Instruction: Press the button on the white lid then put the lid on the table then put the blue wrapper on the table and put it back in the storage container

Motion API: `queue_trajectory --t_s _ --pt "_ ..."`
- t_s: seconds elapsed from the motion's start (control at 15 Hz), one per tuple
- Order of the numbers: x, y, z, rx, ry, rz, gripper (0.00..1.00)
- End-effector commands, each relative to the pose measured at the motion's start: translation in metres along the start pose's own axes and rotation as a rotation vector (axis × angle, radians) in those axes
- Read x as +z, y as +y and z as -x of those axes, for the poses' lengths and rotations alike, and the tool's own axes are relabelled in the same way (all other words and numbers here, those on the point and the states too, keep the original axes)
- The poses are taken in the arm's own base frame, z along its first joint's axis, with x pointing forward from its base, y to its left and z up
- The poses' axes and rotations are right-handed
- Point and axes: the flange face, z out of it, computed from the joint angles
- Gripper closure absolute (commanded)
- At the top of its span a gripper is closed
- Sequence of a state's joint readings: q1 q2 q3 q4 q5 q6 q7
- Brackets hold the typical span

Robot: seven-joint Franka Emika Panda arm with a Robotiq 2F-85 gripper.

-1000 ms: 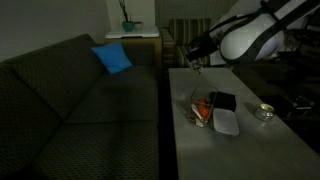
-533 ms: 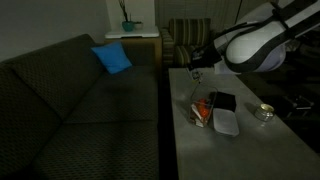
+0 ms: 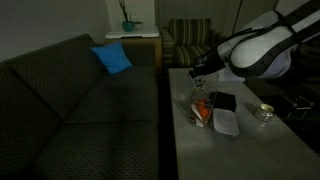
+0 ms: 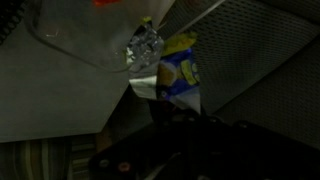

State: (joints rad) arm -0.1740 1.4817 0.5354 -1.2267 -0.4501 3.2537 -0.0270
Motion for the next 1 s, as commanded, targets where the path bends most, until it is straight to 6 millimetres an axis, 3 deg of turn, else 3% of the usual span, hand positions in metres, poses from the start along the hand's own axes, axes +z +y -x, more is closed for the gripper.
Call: queue_trajectory --t_s 0.0,0.93 --pt "0.000 0.005 0.015 0.002 -0.051 -0.017 1.00" --pt "0.004 0.027 0.071 0.164 -0.141 -0.002 1.00"
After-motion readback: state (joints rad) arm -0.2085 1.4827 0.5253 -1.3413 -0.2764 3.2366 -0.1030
